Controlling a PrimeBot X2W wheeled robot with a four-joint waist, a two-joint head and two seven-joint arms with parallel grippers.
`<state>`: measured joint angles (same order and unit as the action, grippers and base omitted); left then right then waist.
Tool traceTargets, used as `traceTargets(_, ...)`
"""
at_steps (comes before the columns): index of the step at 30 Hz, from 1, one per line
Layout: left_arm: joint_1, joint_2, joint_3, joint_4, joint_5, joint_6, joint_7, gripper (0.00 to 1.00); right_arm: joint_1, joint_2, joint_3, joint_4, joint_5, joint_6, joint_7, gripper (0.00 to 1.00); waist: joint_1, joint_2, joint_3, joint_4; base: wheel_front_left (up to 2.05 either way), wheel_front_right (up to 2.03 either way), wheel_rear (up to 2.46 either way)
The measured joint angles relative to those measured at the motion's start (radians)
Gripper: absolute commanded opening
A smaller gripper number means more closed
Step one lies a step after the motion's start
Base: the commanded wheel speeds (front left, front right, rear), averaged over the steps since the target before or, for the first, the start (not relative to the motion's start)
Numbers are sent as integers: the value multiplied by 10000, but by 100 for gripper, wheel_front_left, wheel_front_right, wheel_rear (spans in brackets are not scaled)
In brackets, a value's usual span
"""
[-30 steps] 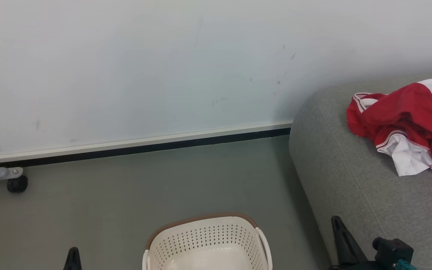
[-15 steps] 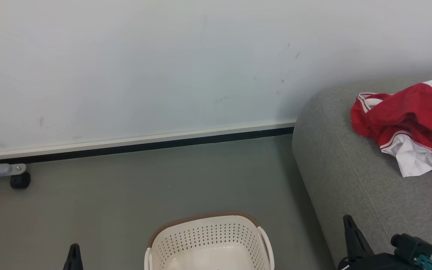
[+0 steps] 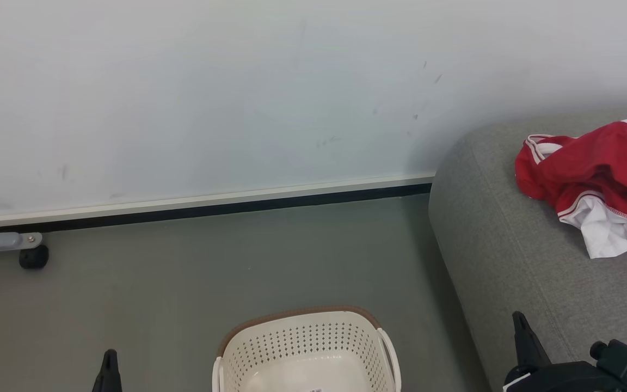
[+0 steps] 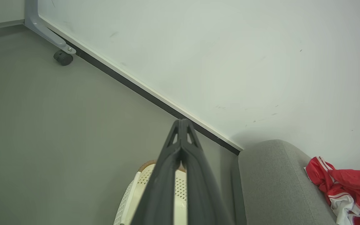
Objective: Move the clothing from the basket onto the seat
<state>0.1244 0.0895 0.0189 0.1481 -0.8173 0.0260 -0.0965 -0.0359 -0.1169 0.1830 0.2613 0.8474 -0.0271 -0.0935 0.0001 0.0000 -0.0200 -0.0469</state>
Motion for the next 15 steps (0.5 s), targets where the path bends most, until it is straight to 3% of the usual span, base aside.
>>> traceTargets(15, -464, -134, 173, 380, -1948, -360, 573, 0, -163, 173, -813, 65, 1918, 364, 520, 0, 0, 0, 56, 121, 0, 0, 0)
